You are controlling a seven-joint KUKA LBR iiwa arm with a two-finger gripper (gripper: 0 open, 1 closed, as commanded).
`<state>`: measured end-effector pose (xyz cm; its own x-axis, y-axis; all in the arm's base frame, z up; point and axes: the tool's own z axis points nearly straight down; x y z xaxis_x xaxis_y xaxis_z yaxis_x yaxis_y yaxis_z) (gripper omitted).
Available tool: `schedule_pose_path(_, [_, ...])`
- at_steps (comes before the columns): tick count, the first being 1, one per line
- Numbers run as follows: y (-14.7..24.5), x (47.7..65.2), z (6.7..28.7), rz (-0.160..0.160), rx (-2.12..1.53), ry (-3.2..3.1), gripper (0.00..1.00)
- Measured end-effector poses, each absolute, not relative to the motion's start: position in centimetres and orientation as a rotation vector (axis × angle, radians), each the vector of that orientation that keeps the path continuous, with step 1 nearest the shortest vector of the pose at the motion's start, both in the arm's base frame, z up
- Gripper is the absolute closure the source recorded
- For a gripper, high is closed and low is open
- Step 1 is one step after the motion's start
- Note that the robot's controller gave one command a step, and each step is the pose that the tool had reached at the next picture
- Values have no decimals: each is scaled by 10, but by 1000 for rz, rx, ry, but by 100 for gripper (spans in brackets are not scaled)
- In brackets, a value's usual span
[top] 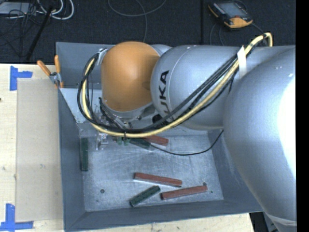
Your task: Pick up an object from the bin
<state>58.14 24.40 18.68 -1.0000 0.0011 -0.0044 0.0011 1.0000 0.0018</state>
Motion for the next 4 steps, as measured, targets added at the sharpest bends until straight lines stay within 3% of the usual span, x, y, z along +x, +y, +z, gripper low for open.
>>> schedule_pose_path(1, [240,596,158,1,139,3138,0])
schedule_pose_path(2, [240,596,158,1,141,3138,0])
schedule_pose_path(3, [172,566,118,0,128,3139,0])
schedule_pose_path(4, [152,549,136,-6,-89,3147,0])
